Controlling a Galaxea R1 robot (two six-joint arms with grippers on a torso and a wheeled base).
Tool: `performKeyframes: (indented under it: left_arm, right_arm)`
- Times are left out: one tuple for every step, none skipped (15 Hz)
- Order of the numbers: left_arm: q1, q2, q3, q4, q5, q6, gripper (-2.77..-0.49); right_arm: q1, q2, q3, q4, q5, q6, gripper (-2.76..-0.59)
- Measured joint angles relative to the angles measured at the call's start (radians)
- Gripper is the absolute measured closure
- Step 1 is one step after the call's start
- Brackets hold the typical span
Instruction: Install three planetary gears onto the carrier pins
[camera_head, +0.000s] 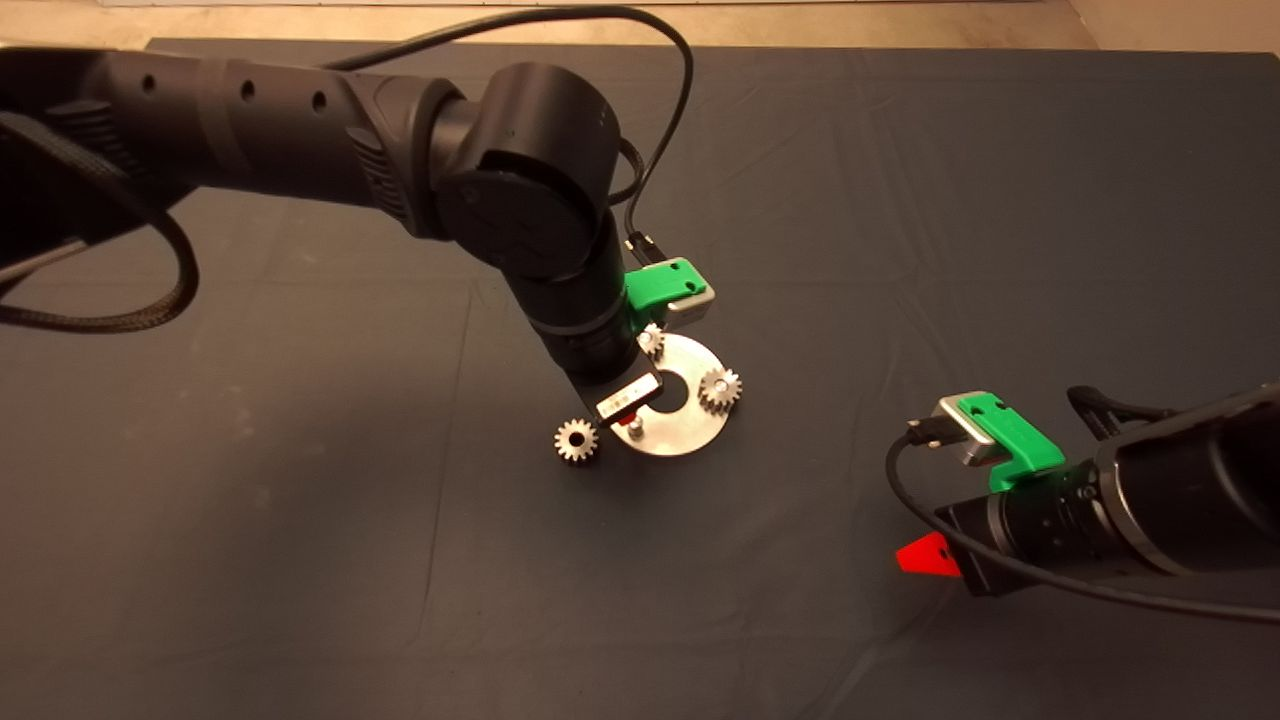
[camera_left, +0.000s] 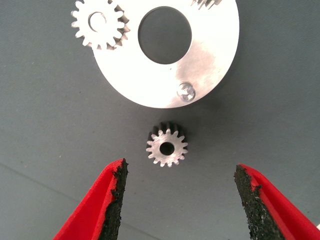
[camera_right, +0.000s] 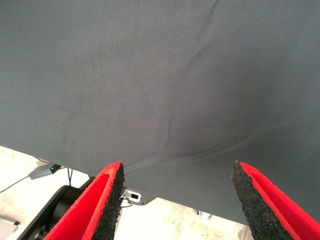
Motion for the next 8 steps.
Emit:
performKeyframes:
  left_arm:
    - [0.0, -0.002, 0.014, 0.004, 0.007, -0.002, -1.47]
    - [0.0, -0.007, 0.039, 0.005, 0.015, -0.009, -1.47]
    - [0.002, -0.008, 0.062, 0.005, 0.017, -0.019, -1.47]
    - [0.009, -0.008, 0.071, 0.005, 0.017, -0.027, -1.47]
    - [0.026, -0.008, 0.072, 0.005, 0.018, -0.028, -1.47]
    - [0.046, -0.008, 0.071, 0.006, 0.018, -0.028, -1.47]
    - [0.059, -0.006, 0.071, 0.006, 0.018, -0.028, -1.47]
    - [0.061, -0.005, 0.068, 0.006, 0.019, -0.028, -1.47]
  right_arm:
    - [0.0, 0.0, 0.0, 0.0, 0.0, 0.0, -1.6]
    - [0.0, 0.0, 0.0, 0.0, 0.0, 0.0, -1.6]
    - [0.0, 0.0, 0.0, 0.0, 0.0, 0.0, -1.6]
    - [0.0, 0.0, 0.0, 0.0, 0.0, 0.0, -1.6]
    - [0.0, 0.0, 0.0, 0.0, 0.0, 0.0, -1.6]
    - [0.0, 0.0, 0.0, 0.0, 0.0, 0.0, -1.6]
    - [0.0, 0.0, 0.0, 0.0, 0.0, 0.0, -1.6]
    - [0.0, 0.0, 0.0, 0.0, 0.001, 0.0, -1.6]
